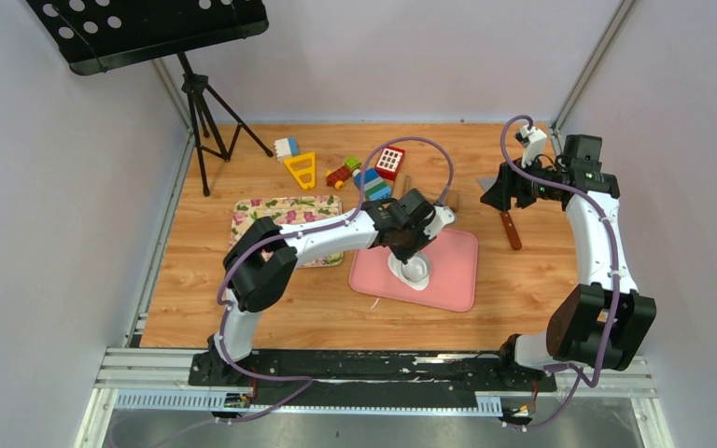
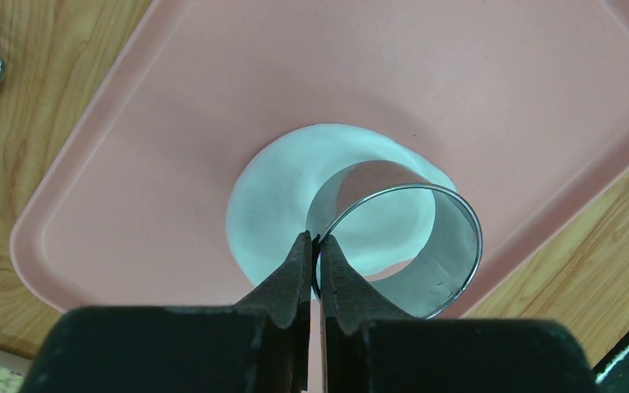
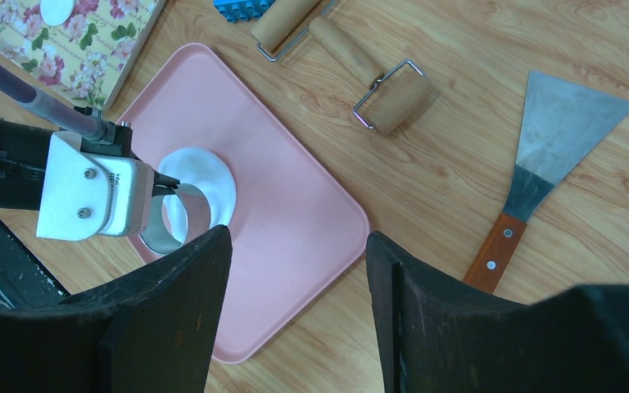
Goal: Roll out the dumpling wrappers from the dough
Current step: Press the dumpling wrapper on the work surface.
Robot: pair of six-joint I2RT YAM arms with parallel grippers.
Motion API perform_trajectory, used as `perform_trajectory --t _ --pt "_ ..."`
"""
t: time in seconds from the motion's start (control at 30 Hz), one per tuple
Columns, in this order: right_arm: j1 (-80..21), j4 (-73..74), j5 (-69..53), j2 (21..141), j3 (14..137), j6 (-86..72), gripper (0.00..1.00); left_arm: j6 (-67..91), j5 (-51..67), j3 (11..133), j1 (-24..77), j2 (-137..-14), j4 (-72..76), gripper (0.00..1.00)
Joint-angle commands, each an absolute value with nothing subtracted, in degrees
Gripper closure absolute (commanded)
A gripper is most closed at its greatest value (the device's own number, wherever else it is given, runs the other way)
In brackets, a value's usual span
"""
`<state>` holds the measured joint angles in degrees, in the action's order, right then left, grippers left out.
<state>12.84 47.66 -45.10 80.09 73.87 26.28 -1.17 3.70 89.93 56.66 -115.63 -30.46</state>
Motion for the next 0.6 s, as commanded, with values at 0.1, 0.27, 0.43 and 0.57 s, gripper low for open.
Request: perform_trajectory --t 0.1,0.27,0.43,0.57 --pt "12.96 45.85 -46.85 78.49 73.74 27.56 0.38 -0.35 3.69 91.05 57.04 -116.83 -28.56 1.0" --pt "12.99 45.82 -47.15 78.57 73.65 27.59 0.38 -0.34 3.1 90.97 57.05 -117.13 -28.56 1.0" --pt "13.0 45.87 -47.2 78.75 73.65 27.57 0.38 -0.34 3.23 91.22 57.04 -117.33 -28.39 1.0" --pt "13.0 45.85 -47.26 78.67 73.65 27.6 0.38 -0.34 3.42 91.32 57.04 -117.59 -28.48 1.0"
